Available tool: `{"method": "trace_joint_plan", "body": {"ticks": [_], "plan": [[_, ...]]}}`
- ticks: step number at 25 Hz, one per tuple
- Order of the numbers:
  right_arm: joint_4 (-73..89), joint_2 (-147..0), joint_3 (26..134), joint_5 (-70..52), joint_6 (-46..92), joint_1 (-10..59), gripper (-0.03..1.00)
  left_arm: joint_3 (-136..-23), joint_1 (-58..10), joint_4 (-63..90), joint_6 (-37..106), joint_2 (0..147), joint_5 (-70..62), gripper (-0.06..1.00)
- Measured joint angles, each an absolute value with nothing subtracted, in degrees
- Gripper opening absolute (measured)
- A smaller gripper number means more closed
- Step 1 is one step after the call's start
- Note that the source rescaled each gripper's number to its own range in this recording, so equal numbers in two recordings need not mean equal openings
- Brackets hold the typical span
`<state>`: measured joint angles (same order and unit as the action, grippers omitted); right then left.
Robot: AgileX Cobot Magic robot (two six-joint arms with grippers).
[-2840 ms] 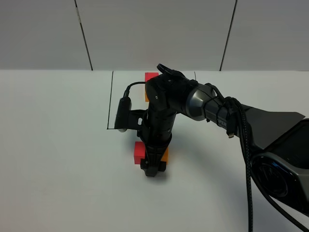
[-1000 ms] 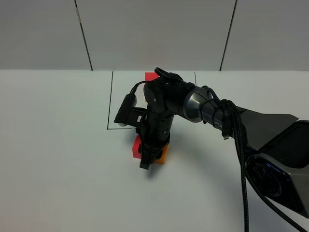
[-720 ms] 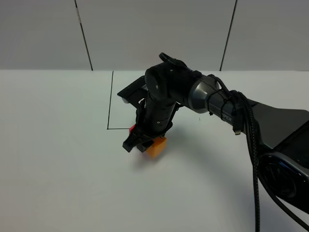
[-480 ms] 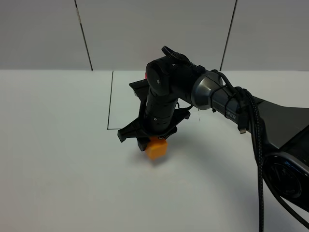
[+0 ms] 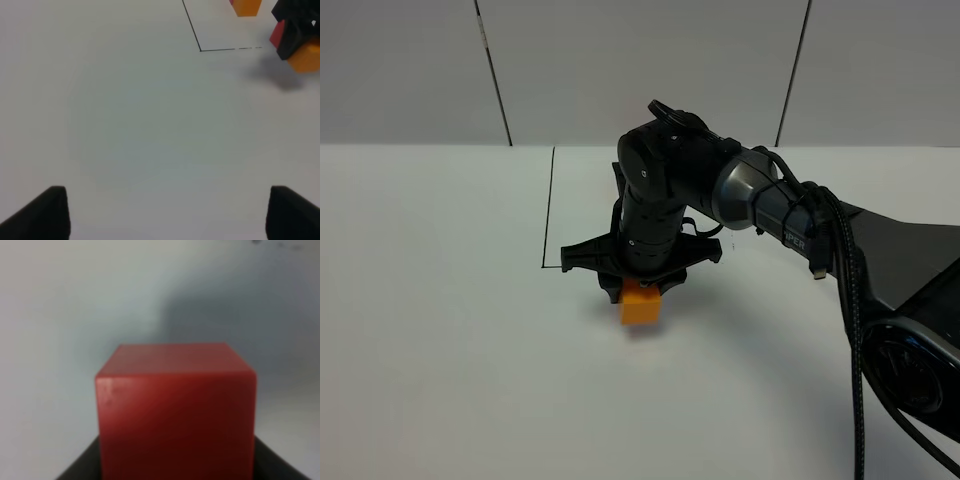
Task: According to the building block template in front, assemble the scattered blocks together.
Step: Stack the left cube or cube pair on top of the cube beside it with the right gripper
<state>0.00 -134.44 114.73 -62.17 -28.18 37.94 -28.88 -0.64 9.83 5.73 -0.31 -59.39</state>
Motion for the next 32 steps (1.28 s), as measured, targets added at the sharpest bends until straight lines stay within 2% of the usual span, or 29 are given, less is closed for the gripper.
{"method": "trace_joint_plan", "body": {"ticks": [14,32], "plan": [[-1.06,-138.36,114.73,-63.02,-35.59,38.48,0.0,-28.88,-0.64,9.83,5.73,-0.31,-59.39,0.68],[-3.49,-140.45,114.67,-61.31,-36.01,38.52,0.0,-28.88,-0.64,9.83,5.73,-0.31,-59.39,0.68]]}}
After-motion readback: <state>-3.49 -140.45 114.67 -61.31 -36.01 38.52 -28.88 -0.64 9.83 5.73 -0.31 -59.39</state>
